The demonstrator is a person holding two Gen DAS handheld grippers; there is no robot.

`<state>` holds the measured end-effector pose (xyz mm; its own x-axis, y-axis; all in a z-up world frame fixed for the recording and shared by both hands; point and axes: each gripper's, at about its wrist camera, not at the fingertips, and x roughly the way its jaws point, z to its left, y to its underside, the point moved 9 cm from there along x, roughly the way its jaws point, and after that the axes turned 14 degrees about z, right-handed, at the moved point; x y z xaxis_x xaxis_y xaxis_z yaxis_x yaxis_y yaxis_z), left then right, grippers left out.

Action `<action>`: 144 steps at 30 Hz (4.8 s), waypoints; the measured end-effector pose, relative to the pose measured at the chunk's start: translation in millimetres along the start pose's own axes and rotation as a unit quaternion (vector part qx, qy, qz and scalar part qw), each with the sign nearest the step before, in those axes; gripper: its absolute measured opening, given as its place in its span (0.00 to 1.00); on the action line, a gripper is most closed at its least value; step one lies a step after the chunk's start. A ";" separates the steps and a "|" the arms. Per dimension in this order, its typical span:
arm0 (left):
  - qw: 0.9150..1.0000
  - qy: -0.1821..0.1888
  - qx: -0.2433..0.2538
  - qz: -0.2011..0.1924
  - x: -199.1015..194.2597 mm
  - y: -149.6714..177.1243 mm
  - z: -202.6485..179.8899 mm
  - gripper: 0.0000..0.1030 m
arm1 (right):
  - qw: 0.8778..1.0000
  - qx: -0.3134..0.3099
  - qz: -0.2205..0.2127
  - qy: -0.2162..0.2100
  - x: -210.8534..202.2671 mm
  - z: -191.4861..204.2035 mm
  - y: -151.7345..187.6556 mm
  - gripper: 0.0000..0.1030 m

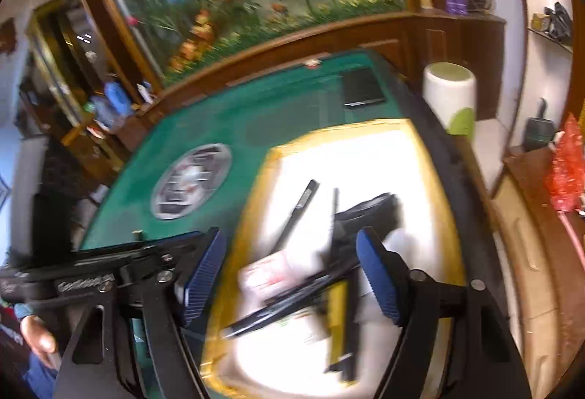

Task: Organize rigid objects
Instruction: 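Move both tools back over the remaining pens on the table, then grasp the white pen with the left tool while the right tool grasps a purple-capped black marker, then carry the white pen and marker into the tray and open both tools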

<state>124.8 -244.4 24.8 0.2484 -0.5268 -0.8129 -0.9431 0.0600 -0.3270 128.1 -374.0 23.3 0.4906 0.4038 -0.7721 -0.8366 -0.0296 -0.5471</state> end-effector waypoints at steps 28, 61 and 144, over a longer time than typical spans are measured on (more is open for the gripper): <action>0.985 -0.118 -0.126 -0.025 -59.5 124.4 182.9 0.22 | 0.990 -0.107 0.089 -0.037 94.5 137.5 52.2 0.73; 0.988 -0.098 -0.116 -0.022 -65.7 130.1 193.9 0.08 | 0.963 -0.214 0.157 0.036 144.6 162.8 74.0 0.14; 0.997 -0.038 0.068 0.002 16.5 33.1 -44.3 0.07 | 0.998 0.049 -0.022 -0.020 7.3 -12.2 58.5 0.14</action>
<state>87.9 -288.6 21.8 0.2652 -0.4615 -0.8466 -0.9065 0.1800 -0.3820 85.7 -383.9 -18.3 0.5186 0.4385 -0.7340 -0.8356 0.0778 -0.5439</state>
